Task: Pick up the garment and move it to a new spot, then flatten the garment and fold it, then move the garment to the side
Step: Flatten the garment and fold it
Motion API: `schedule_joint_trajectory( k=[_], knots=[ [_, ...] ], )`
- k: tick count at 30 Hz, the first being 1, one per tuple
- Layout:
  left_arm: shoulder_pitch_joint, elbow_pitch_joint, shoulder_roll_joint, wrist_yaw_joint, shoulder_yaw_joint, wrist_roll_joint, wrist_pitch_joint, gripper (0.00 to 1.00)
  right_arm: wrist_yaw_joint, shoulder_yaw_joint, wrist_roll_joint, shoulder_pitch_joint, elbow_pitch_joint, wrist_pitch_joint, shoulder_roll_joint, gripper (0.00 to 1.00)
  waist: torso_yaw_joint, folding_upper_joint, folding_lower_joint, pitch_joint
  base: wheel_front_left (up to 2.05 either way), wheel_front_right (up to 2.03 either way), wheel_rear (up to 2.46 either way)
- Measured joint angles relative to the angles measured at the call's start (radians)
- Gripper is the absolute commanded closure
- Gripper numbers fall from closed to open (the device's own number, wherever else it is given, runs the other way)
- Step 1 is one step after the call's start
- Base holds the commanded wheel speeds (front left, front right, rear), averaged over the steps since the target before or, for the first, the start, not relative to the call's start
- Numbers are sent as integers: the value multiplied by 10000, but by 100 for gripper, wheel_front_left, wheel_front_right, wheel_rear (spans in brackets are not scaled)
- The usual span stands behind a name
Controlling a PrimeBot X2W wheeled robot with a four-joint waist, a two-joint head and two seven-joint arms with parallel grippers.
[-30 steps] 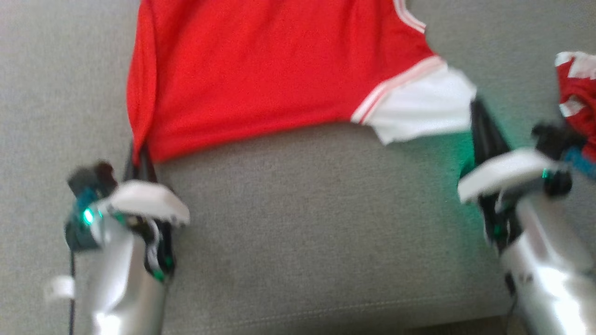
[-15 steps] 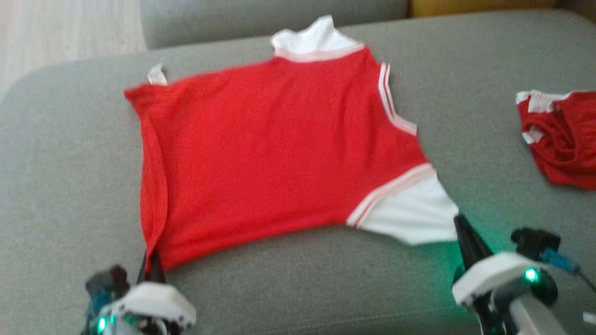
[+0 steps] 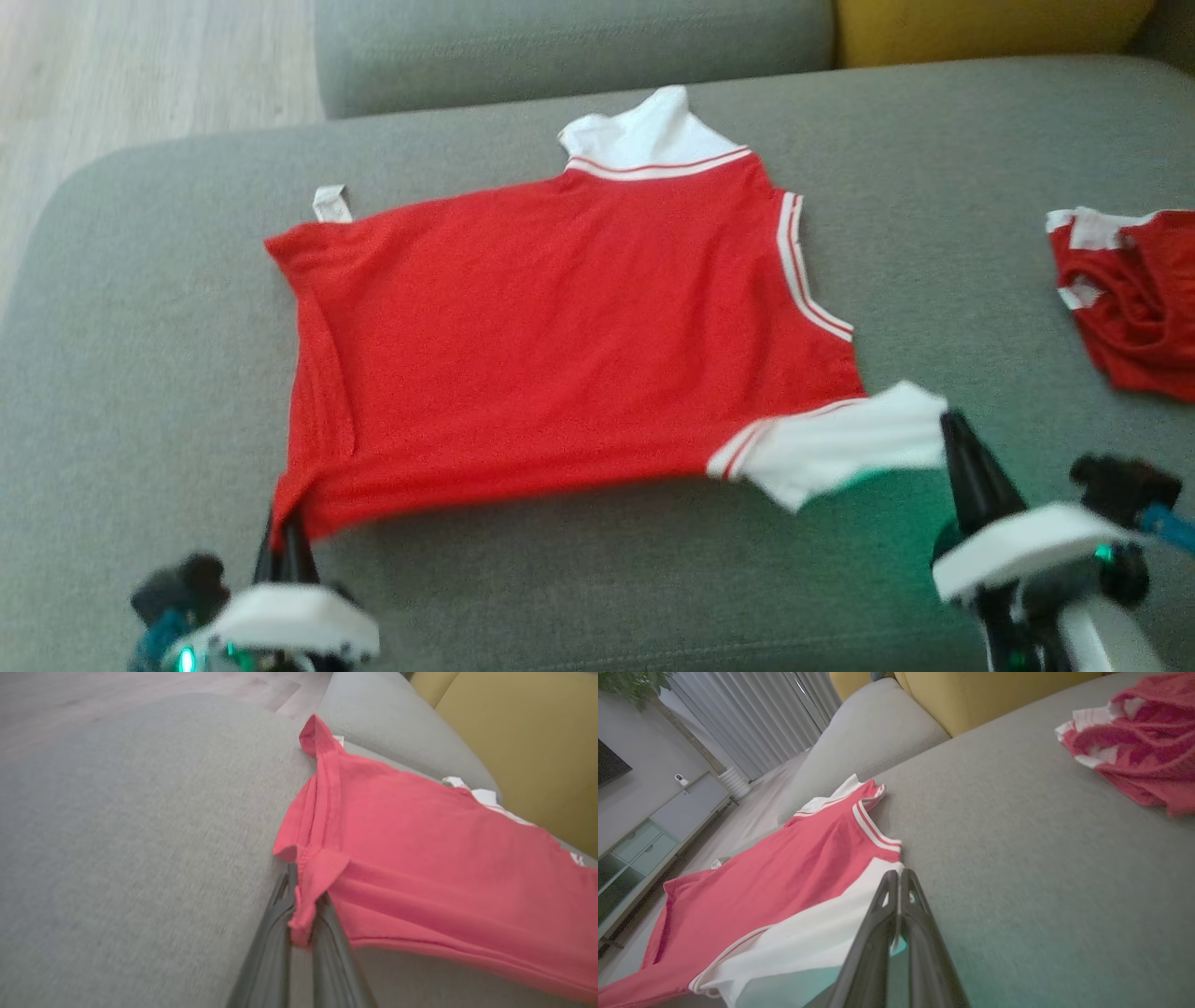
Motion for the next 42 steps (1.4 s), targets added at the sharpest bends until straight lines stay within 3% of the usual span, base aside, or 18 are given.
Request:
schedule_joint_trajectory(
  k=[7,14,22,24,25,26,35,42],
  knots=[
    [-1468,157,6,96,-176,61,-2,100,0,-184,-351,-1754,-130,314,174,100,280,0,0,569,0,0,0],
    [-2832,1590,-6,100,-683,136,-2,100,0,-15,-917,-3232,1239,370,178,100,446,0,1,1274,0,0,0],
    [-4076,2403,-10,176,-938,138,-2,98,0,219,-1300,-4471,2987,-587,128,100,615,0,1,2018,0,0,0],
    [-4219,2397,-12,176,-932,153,-2,30,0,272,-1300,-4705,3375,-826,132,100,660,0,1,2124,0,0,0],
    [-4260,2345,-12,176,-930,186,-4,0,0,299,-1327,-4808,3553,-1016,130,48,678,0,1,2170,0,0,0],
    [-4265,2293,-10,176,-930,213,-4,0,0,330,-1407,-4893,3701,-1262,134,0,694,-1,2,2202,0,0,0],
    [-3599,1087,-8,479,-1012,644,-4,0,0,600,-1256,-5006,4242,-2265,125,0,798,0,2,2103,0,0,0],
    [-2524,811,0,706,-1266,1070,-4,0,0,775,-1083,-3752,4211,-2359,-52,0,771,-1,2,1953,0,0,0]
  ],
)
